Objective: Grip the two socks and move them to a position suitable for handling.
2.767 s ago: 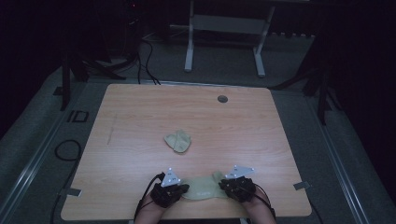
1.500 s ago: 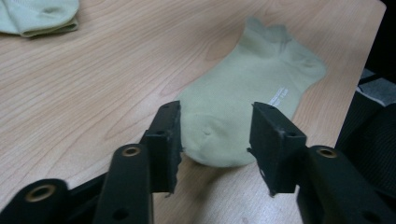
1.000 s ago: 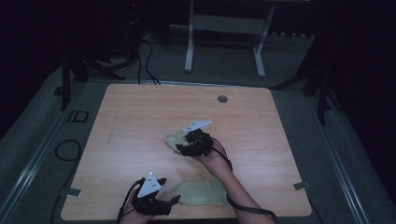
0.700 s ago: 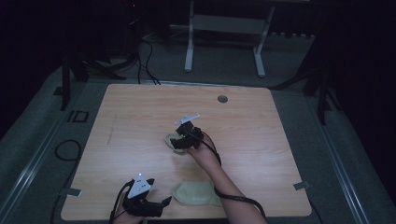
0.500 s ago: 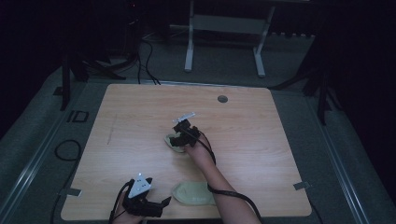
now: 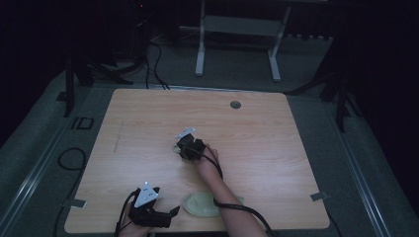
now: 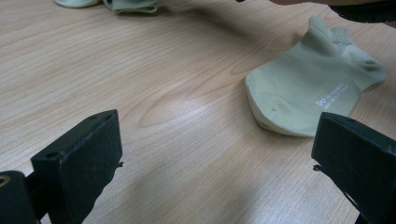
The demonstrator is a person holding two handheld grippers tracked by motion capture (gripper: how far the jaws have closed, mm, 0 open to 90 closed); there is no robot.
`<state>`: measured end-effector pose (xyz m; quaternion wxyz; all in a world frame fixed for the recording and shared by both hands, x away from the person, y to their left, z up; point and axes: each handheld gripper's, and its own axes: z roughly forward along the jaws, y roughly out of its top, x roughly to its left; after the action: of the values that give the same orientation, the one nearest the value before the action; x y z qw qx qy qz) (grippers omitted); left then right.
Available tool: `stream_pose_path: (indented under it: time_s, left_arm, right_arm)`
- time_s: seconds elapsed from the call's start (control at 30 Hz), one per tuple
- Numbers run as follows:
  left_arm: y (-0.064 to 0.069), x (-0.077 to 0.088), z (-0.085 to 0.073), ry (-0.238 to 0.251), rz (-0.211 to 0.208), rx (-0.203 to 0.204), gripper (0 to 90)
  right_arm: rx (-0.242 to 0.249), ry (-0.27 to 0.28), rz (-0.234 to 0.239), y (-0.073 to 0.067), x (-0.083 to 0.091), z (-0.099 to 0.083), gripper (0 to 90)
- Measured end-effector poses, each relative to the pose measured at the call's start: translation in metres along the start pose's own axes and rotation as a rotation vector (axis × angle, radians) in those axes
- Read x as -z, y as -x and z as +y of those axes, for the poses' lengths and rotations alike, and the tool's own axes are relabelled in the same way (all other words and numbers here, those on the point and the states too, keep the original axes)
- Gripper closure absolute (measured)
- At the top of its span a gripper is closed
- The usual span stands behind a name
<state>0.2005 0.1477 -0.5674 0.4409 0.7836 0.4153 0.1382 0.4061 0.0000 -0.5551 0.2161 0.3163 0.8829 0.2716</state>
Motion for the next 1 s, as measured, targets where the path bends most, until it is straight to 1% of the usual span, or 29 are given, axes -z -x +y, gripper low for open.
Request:
stream_pose_path:
  time_s: [0.03, 0.07, 0.13, 0.2, 0.23, 0.4, 0.53, 0.6, 0.67, 0.77, 0.8, 0.9, 0.93, 0.97, 1.0]
  left_arm:
    - [0.0, 0.0, 0.0, 0.0, -0.002, 0.001, 2.0]
    - [0.0, 0.0, 0.0, -0.001, -0.002, 0.001, 2.0]
    - [-0.001, 0.0, -0.001, -0.001, 0.0, 0.001, 1.9]
    - [-0.001, -0.001, -0.001, -0.005, 0.0, 0.004, 2.0]
    - [-0.001, -0.001, -0.001, -0.005, -0.002, 0.004, 2.0]
    - [-0.001, -0.002, -0.002, -0.008, -0.004, 0.004, 2.0]
    - [-0.002, -0.002, -0.002, -0.009, -0.008, 0.005, 1.9]
    - [-0.001, -0.001, -0.002, -0.006, -0.004, 0.005, 2.0]
    - [-0.002, -0.001, -0.002, -0.001, -0.01, 0.007, 1.9]
    - [-0.002, 0.0, -0.002, 0.018, -0.023, 0.014, 2.0]
    - [-0.001, 0.0, -0.002, 0.021, -0.019, 0.015, 2.0]
    - [0.0, 0.001, -0.002, 0.03, -0.024, 0.005, 2.0]
    - [0.001, 0.0, -0.001, 0.029, -0.023, -0.004, 2.0]
    - [0.002, 0.0, -0.001, 0.032, -0.025, -0.007, 2.0]
    - [0.002, 0.0, -0.001, 0.032, -0.023, -0.009, 2.0]
  right_arm:
    - [0.015, -0.003, -0.012, -0.001, 0.0, 0.0, 74.7]
    - [0.024, -0.004, -0.014, -0.001, 0.001, 0.0, 77.6]
    - [0.025, -0.016, 0.005, 0.003, 0.003, 0.001, 79.6]
    - [0.008, -0.021, 0.026, 0.008, 0.008, 0.003, 80.2]
    - [0.013, -0.019, 0.034, 0.01, 0.012, 0.003, 80.3]
    - [0.031, 0.029, 0.069, 0.019, 0.039, 0.004, 80.4]
    - [0.072, 0.064, 0.084, 0.025, 0.065, 0.001, 80.4]
    - [0.098, 0.078, 0.082, 0.027, 0.077, -0.004, 80.4]
    - [0.107, 0.084, 0.08, 0.03, 0.087, -0.009, 80.4]
    - [0.1, 0.1, 0.083, 0.033, 0.101, -0.019, 80.4]
    - [0.101, 0.109, 0.082, 0.033, 0.106, -0.023, 80.4]
    - [0.112, 0.109, 0.077, 0.032, 0.113, -0.032, 80.4]
    - [0.095, 0.114, 0.081, 0.031, 0.117, -0.041, 80.4]
    - [0.096, 0.121, 0.091, 0.028, 0.119, -0.047, 80.3]
    - [0.108, 0.118, 0.089, 0.026, 0.12, -0.052, 80.3]
